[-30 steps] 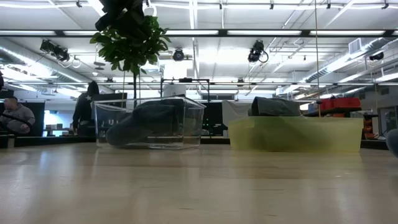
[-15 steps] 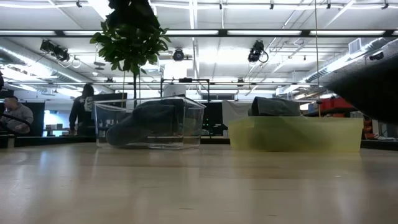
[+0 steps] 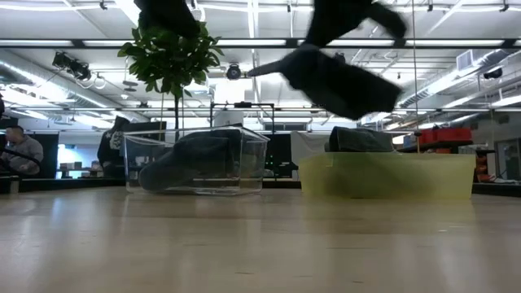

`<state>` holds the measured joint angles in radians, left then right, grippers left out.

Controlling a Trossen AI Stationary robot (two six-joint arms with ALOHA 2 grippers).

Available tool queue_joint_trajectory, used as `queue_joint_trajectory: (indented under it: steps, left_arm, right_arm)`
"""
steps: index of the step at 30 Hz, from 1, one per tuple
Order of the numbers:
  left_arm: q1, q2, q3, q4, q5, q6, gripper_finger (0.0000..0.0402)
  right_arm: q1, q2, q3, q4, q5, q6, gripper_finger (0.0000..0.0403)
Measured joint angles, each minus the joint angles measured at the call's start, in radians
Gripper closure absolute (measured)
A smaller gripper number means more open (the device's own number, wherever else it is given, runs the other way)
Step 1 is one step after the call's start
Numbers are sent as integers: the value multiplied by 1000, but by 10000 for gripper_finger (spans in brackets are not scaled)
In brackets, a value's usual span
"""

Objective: Pick & Place hat
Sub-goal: Put the blue cap into the transparent bin

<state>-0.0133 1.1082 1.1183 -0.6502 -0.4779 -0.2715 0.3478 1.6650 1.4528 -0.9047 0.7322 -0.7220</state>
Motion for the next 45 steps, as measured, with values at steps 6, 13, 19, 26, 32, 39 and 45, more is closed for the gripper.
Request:
queue_joint_trajectory:
  steps: [6, 13, 19, 26, 32, 39, 45]
  left_arm:
    - [-14, -42, 0, -12, -42, 21, 274]
    - [-14, -59, 0, -50, -42, 21, 274]
    - [-14, -55, 0, -58, -42, 21, 274]
    - [-12, -55, 0, -61, -42, -7, 274]
    - [-11, -45, 1, -103, -43, -13, 274]
    - [13, -7, 0, -136, -52, -38, 274]
    - [34, 38, 1, -144, -54, -59, 274]
  right_arm:
    - [-225, 0, 0, 329, -258, -510, 402]
    - [-413, 2, 0, 593, -677, -704, 402]
    - [-491, 95, 0, 672, -804, -766, 403]
    - [-525, 255, 1, 866, -795, -904, 403]
    - [-518, 345, 1, 871, -806, -962, 403]
    - [-498, 364, -1, 977, -830, -988, 402]
    - [-499, 364, -1, 1041, -819, -879, 397]
